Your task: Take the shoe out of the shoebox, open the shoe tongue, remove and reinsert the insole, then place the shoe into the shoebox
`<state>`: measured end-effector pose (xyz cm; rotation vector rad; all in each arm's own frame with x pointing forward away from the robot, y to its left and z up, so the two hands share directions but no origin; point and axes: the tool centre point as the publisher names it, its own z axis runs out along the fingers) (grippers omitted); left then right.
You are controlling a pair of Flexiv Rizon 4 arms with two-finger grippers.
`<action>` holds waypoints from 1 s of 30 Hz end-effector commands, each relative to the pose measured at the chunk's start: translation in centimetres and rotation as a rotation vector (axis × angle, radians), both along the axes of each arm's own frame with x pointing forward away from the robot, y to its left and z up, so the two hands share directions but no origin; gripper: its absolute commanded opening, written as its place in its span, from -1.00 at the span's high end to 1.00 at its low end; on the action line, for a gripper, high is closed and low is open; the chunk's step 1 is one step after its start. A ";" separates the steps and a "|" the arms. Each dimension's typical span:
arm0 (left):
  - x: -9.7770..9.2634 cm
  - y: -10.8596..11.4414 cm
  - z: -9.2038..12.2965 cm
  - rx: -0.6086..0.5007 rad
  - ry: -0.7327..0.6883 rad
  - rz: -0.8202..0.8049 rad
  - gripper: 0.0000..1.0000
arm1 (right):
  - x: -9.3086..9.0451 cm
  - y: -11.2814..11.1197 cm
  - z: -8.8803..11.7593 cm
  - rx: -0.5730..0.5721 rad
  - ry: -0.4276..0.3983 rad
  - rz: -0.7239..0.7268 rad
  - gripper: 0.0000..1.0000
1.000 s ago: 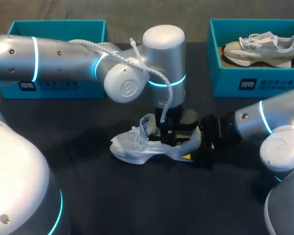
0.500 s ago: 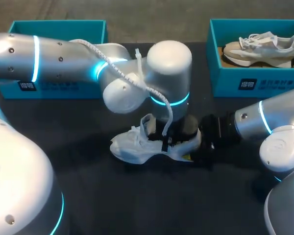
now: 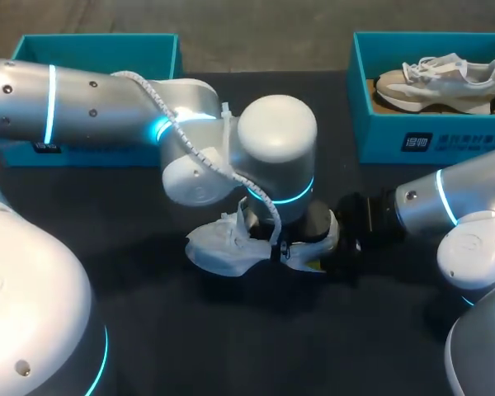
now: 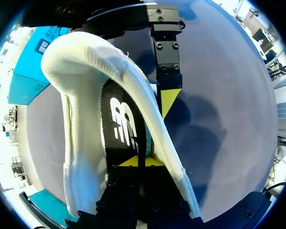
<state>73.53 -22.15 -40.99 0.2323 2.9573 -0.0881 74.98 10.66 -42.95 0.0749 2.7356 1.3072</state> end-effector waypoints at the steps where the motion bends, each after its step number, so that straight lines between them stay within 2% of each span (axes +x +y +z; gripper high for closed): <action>1: 0.1 1.3 1.5 -0.023 -0.003 -0.004 1.00 | -0.1 0.1 -0.1 -0.004 0.000 -0.002 1.00; 9: 0.7 1.8 3.4 -0.060 0.008 0.008 1.00 | -0.1 0.1 -0.1 -0.004 0.000 -0.002 1.00; 20: 1.1 3.7 4.9 -0.218 0.126 0.005 1.00 | -0.1 0.1 -0.1 -0.004 0.000 -0.002 1.00; 26: 0.9 3.7 6.1 -0.354 0.198 -0.038 1.00 | -0.1 0.1 -0.1 -0.004 0.000 -0.002 1.00; 30: 0.8 3.3 7.2 -0.390 0.209 -0.052 1.00 | -0.1 0.1 -0.1 -0.004 0.000 -0.002 1.00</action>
